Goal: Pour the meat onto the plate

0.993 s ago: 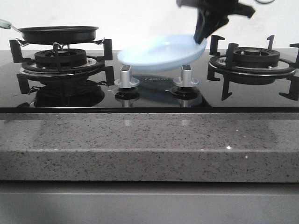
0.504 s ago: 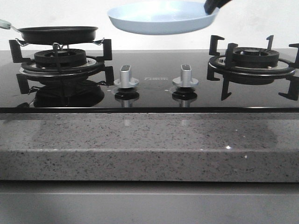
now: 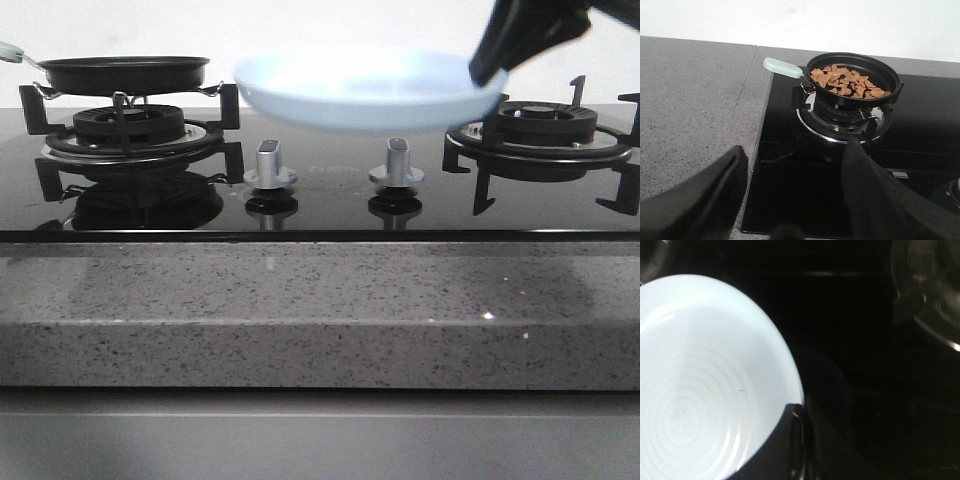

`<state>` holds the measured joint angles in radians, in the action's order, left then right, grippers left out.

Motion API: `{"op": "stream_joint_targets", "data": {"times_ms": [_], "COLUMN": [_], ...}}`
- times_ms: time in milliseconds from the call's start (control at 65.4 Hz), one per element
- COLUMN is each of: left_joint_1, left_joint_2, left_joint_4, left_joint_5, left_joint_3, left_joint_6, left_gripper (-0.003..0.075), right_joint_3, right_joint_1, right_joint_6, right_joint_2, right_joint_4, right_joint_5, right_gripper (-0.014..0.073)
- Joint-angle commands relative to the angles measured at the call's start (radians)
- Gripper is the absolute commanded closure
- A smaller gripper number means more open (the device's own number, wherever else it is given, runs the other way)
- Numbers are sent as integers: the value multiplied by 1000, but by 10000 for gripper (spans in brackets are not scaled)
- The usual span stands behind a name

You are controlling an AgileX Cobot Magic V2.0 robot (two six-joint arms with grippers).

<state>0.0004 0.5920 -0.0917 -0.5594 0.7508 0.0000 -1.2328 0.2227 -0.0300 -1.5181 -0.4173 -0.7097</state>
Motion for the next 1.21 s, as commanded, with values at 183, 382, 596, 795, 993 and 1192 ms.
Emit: {"op": "stream_joint_targets", "data": {"times_ms": [183,382,596,795,993,1192], "left_joint_1": [0,0,0,0,0,75], "left_joint_2": [7,7,7,68,240,481], "left_joint_4": [-9,-9,-13,-27,-56,-105], "left_joint_5": [84,84,84,85,75,30], "left_joint_3": [33,33,33,45,139,299], "left_joint_6": [-7,-7,-7,-7,0,23], "left_gripper": [300,300,300,300,300,283], "right_joint_3": [51,51,51,51,51,51], "right_joint_1": [0,0,0,0,0,0], "right_joint_6": [-26,-72,-73,-73,-73,-73], "right_joint_2": [46,76,81,81,81,81], "right_joint_4": [-41,-42,-42,-42,-42,-42], "right_joint_5": [96,129,131,128,127,126], "right_gripper": [662,662,662,662,662,662]}}
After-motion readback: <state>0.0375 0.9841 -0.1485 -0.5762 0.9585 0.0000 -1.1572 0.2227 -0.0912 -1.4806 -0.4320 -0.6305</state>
